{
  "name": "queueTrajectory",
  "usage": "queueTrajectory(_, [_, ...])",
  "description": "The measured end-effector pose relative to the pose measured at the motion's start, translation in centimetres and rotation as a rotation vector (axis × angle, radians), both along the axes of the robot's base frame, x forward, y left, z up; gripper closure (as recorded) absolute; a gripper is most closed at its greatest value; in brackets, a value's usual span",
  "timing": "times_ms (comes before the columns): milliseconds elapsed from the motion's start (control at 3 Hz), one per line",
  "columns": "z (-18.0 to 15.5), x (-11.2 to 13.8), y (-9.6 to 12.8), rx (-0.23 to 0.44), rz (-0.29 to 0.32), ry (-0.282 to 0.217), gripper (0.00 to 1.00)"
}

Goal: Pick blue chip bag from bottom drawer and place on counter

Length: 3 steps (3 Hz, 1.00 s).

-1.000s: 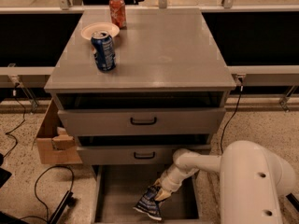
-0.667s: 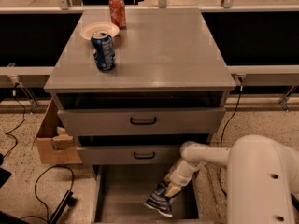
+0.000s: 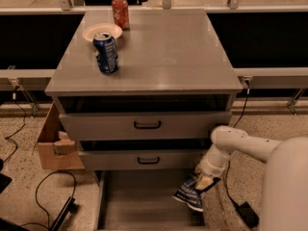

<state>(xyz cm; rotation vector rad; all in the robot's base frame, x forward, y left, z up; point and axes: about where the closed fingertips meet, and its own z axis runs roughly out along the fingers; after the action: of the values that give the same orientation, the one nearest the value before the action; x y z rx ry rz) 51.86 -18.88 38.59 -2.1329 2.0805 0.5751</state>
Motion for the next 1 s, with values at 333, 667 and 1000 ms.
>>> queueTrajectory(333, [6.0,-0.1,-4.5,-0.051,-0.072,-0.03,1.0])
queueTrajectory(667, [6.0,-0.1,-4.5,-0.051,-0.072,-0.03,1.0])
queueTrajectory(1000, [9.9,-2.3,-4.3,-0.001,-0.079,-0.016,1.0])
